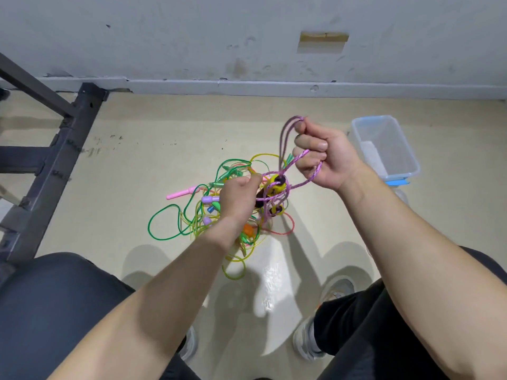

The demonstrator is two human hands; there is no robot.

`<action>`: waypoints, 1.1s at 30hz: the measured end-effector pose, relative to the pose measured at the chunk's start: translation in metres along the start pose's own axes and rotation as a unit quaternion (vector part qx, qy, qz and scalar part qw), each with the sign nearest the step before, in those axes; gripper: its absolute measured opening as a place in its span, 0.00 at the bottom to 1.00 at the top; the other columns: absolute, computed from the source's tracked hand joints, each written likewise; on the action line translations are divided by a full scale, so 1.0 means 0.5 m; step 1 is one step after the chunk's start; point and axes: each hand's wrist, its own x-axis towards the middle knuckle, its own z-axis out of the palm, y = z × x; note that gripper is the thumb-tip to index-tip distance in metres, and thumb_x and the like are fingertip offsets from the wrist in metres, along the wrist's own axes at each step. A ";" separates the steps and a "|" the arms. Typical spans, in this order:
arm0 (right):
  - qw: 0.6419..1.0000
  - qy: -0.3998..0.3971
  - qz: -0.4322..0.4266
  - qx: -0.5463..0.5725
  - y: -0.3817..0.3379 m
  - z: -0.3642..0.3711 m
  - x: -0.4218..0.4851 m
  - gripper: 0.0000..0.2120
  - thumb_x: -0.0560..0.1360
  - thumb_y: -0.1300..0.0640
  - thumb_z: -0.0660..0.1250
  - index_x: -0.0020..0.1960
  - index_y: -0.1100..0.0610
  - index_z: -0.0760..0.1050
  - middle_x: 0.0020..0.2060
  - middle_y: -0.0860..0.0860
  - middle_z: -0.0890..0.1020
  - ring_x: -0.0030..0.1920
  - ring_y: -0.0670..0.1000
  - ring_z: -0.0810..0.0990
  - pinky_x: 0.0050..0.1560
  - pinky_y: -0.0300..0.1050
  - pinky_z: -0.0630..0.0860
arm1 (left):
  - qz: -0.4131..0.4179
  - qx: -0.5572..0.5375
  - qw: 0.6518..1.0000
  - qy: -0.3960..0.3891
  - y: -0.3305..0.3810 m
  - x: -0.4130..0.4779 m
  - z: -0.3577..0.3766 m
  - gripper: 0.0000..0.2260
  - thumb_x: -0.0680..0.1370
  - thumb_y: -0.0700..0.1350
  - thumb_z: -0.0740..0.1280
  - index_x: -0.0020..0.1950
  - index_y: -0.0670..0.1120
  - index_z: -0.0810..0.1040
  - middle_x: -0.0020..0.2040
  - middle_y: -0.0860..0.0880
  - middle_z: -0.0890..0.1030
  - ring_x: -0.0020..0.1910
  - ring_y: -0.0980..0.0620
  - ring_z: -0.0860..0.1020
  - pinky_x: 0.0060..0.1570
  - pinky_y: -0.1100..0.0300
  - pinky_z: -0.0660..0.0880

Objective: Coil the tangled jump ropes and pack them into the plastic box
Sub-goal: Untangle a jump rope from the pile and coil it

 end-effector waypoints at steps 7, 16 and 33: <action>0.990 -0.121 0.068 0.027 0.020 0.010 0.008 0.12 0.82 0.56 0.59 0.45 0.60 0.77 0.23 0.45 0.60 0.23 0.44 0.57 0.21 0.36 0.62 | -0.159 -0.119 0.967 -0.161 -0.007 -0.007 0.042 0.09 0.79 0.45 0.67 0.40 0.46 0.81 0.37 0.45 0.82 0.31 0.47 0.77 0.31 0.59 0.75; 0.977 -0.039 -0.086 0.192 0.011 -0.046 -0.001 0.12 0.81 0.56 0.61 0.41 0.59 0.74 0.20 0.48 0.62 0.22 0.45 0.55 0.22 0.37 0.65 | -0.277 -0.206 0.927 -0.149 -0.051 -0.007 0.073 0.07 0.79 0.43 0.70 0.52 0.39 0.81 0.41 0.41 0.84 0.39 0.44 0.83 0.42 0.51 0.84; 0.867 0.300 -0.063 -0.393 0.093 -0.118 0.010 0.14 0.77 0.44 0.69 0.39 0.53 0.78 0.25 0.47 0.69 0.24 0.48 0.59 0.26 0.39 0.55 | -0.196 -0.268 0.942 0.054 -0.097 0.042 0.037 0.12 0.73 0.48 0.77 0.48 0.46 0.77 0.42 0.45 0.83 0.42 0.48 0.80 0.38 0.59 0.80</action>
